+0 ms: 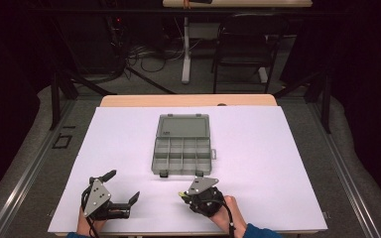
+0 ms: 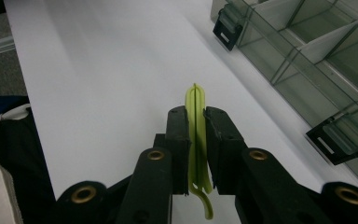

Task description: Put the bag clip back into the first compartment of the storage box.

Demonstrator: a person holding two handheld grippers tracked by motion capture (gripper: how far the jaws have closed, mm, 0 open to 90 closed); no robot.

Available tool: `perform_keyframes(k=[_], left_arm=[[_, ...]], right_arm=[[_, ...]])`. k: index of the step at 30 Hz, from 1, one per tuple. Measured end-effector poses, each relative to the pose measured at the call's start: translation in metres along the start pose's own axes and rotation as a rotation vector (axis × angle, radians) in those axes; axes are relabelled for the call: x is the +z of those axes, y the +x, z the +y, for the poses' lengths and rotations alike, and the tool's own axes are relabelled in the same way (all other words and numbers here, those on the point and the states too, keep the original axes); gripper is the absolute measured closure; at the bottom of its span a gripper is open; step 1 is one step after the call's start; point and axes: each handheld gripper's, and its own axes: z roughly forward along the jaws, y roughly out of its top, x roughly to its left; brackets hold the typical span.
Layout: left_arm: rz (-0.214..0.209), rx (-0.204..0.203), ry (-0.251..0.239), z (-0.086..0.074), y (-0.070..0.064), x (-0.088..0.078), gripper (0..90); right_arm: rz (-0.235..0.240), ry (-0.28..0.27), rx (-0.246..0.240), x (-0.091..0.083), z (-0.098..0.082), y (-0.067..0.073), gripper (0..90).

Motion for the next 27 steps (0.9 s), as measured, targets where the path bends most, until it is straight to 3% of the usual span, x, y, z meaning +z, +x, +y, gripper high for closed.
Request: perform_keyframes(k=[27], left_arm=[[-0.001, 0.004, -0.002, 0.000, 0.000, 0.000, 0.1]], right_arm=[[-0.045, -0.066, -0.002, -0.010, 0.002, -0.013, 80.2]])
